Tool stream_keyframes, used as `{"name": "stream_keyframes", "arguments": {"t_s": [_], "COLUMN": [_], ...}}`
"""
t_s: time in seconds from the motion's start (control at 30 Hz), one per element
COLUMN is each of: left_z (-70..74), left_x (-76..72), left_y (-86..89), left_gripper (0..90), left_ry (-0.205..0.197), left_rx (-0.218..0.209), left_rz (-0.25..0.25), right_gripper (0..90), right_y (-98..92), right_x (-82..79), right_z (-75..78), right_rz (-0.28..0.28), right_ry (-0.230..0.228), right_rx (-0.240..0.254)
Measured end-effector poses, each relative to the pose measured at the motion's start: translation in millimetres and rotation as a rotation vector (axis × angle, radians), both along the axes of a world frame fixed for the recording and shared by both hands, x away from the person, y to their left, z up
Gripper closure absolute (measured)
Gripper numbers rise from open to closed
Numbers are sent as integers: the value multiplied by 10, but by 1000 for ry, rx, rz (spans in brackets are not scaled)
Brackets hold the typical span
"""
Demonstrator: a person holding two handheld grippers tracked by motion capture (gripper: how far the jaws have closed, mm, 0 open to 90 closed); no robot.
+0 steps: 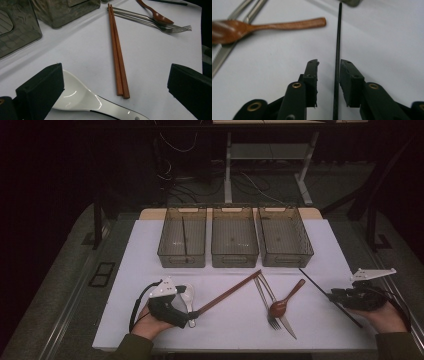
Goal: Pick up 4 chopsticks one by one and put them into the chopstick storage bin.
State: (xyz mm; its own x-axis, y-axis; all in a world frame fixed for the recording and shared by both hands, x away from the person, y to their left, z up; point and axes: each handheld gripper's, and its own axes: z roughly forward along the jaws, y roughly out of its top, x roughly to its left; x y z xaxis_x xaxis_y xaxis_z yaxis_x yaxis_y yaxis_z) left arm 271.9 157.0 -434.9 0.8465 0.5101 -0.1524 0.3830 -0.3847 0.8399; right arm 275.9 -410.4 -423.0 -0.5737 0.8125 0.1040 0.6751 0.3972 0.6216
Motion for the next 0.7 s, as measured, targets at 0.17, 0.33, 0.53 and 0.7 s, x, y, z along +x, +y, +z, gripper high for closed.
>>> {"name": "stream_keyframes", "arguments": {"t_s": [0.17, 0.33, 0.53, 0.7], "left_z": [2, 1, -1, -1], "left_x": [0, 2, 0, -1], "left_y": [1, 1, -2, -3], "left_gripper": [0, 0, 0, 0], "left_ry": [-1, -2, 1, 1], "left_rx": [0, 1, -2, -3], "left_rz": [-2, -6, -4, -5], "right_gripper": [742, 780, 820, 844], "right_y": [-58, -74, -54, -55], "right_x": [-19, -2, -1, -1], "right_z": [-65, -116, -143, -150], "right_rz": [-7, 7, 20, 20], "right_ry": [28, 46, 43, 37], "right_rx": [-24, -44, -78, -82]}}
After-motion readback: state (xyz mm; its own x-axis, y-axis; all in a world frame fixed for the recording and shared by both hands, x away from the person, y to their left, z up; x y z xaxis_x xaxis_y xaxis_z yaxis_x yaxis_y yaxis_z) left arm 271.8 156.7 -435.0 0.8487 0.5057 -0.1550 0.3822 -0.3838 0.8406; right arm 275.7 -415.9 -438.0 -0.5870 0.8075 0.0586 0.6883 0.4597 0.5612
